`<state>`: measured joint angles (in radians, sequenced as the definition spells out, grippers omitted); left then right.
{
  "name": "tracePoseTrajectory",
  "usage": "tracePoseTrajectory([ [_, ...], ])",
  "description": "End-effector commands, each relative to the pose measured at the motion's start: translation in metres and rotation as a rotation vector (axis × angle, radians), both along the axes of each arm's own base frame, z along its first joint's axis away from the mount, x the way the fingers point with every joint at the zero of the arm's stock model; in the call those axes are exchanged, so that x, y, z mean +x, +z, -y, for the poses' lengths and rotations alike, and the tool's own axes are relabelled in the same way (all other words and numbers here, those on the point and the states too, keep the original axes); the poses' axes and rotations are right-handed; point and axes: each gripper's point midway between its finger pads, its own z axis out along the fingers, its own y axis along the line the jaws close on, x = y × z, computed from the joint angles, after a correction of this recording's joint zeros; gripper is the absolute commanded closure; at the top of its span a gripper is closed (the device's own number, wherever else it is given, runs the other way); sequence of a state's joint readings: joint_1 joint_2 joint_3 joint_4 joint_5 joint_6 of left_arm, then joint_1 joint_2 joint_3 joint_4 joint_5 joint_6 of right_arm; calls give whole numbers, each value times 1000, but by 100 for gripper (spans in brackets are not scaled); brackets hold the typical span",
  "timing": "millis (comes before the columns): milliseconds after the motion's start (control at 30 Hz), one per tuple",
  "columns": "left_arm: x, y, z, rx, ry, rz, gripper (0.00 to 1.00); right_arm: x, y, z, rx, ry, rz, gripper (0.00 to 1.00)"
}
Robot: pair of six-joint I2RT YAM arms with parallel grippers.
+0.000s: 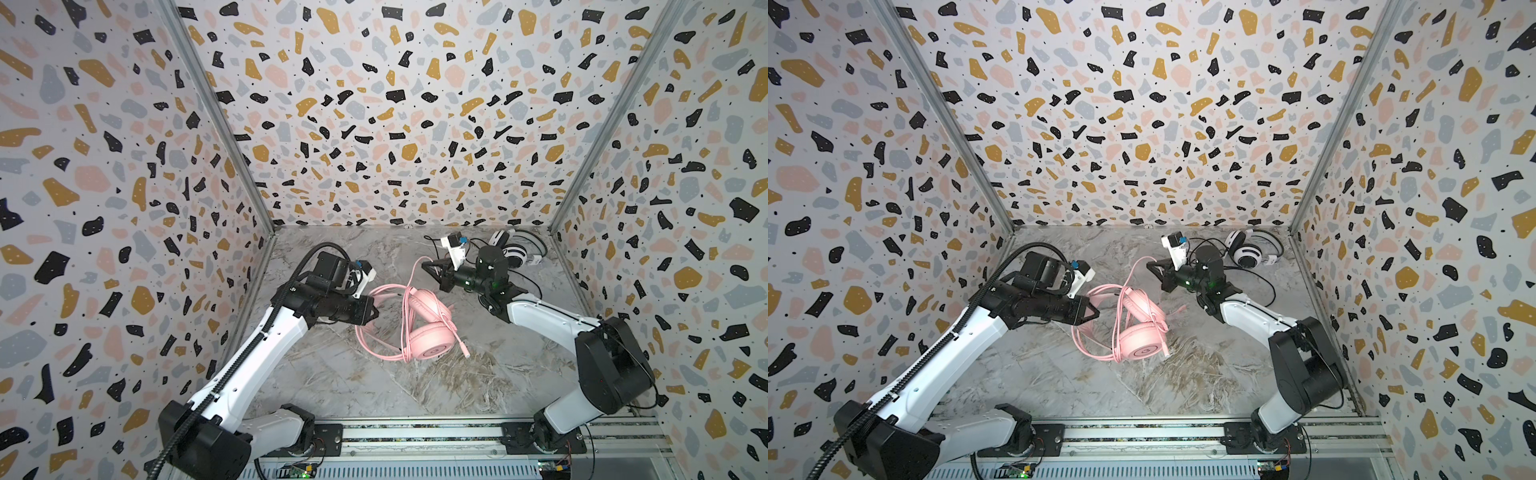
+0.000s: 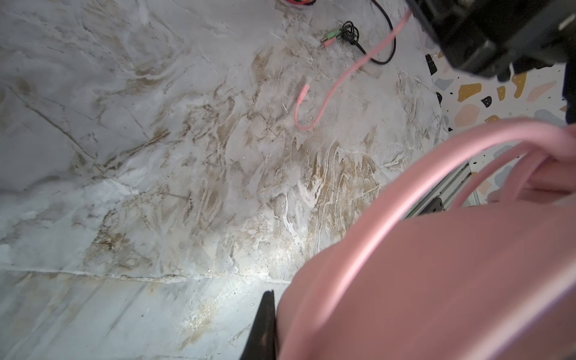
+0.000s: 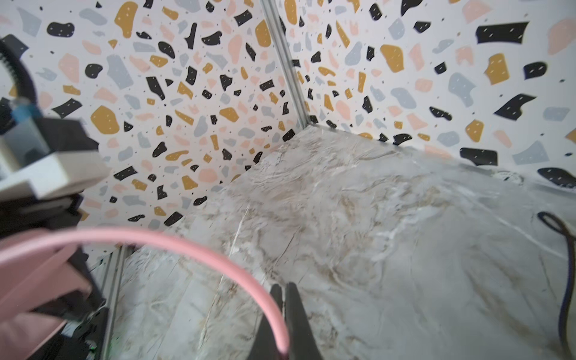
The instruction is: Wrap the headphones
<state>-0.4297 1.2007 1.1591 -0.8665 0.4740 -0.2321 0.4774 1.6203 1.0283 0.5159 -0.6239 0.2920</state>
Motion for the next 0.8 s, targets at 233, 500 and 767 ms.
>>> tracePoseTrajectory([
  [233, -13, 16, 25, -97, -64, 30, 100, 106, -7, 22, -29, -192, -114, 100],
  [500, -7, 25, 28, -121, -51, 66, 100, 105, -7, -3, -54, -98, -127, 100],
  [767, 8, 69, 44, -259, -43, 158, 100, 40, -45, -22, -35, 38, -155, 100],
])
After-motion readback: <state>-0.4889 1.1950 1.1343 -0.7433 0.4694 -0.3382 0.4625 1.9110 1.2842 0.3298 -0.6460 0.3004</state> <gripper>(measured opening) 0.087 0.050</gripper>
